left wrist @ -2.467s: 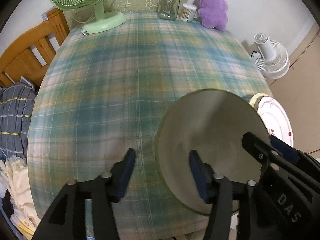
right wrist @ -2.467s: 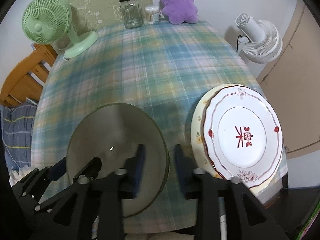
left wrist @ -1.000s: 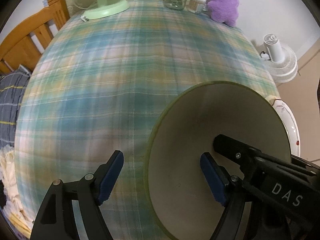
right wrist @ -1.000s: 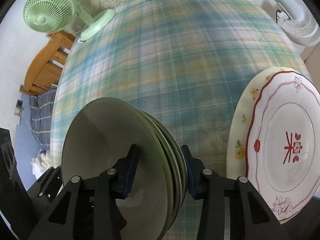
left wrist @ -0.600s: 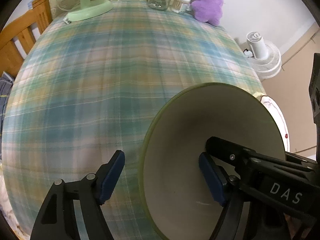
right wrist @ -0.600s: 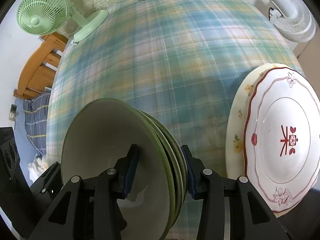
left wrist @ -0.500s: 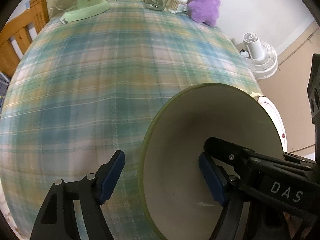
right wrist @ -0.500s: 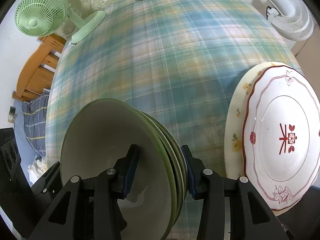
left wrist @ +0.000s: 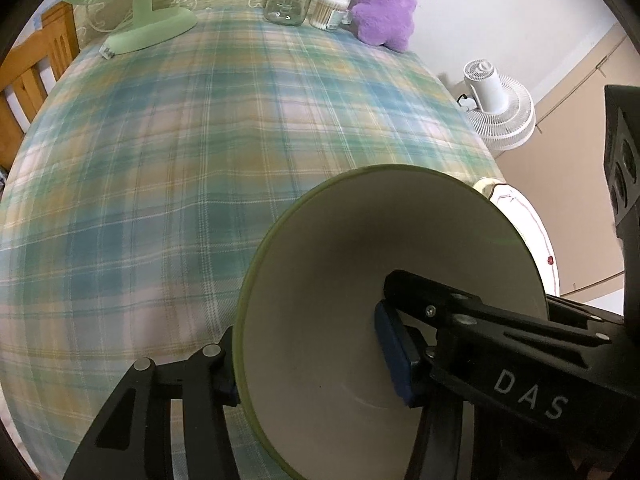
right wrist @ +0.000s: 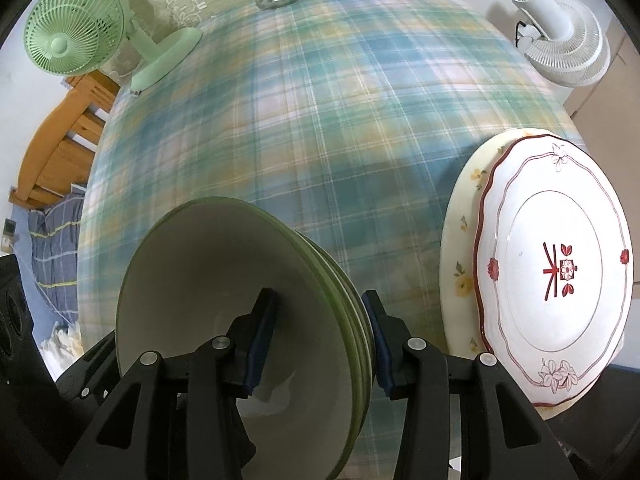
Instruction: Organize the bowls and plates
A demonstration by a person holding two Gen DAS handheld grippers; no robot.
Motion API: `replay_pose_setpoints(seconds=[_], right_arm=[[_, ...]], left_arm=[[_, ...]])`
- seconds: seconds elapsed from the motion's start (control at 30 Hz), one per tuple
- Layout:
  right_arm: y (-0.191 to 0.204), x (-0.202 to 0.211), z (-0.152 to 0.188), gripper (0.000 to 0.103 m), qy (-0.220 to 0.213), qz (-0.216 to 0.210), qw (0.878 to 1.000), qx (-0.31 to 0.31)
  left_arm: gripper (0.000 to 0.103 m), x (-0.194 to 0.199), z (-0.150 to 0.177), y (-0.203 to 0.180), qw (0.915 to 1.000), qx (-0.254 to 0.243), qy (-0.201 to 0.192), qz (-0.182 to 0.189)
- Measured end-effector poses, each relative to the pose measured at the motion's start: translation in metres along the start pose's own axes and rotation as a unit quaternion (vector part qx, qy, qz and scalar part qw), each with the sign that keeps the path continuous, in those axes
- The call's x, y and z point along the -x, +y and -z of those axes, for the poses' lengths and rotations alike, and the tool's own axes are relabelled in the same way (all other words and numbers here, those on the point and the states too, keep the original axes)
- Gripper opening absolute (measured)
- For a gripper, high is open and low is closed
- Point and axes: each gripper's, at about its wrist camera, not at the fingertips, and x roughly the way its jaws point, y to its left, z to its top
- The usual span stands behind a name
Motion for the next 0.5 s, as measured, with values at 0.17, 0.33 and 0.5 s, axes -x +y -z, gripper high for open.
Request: replay_pose_setpoints(seconds=[0.17,0.33,0.5], right_arm=[[0.003,0.002,0.003,0.047,0.001,0.009,1.000,0.003],[0.005,0.008,0.009,0.047,0.001,0.016,1.000,-0.001],[0.007,0.021,0.011,0.047,-0.012,0.020,1.000,-0.009]], left_arm=[[0.055,0.002,0.003,0.000,0.9999,0.004,0.011,-0.001],[0.055,0.009,0.006,-0.003,0.9998,-0.001,0.019,0.001],[0.055,0.022,0.002,-0.009,0.9998,-0.012,0.013,0.006]])
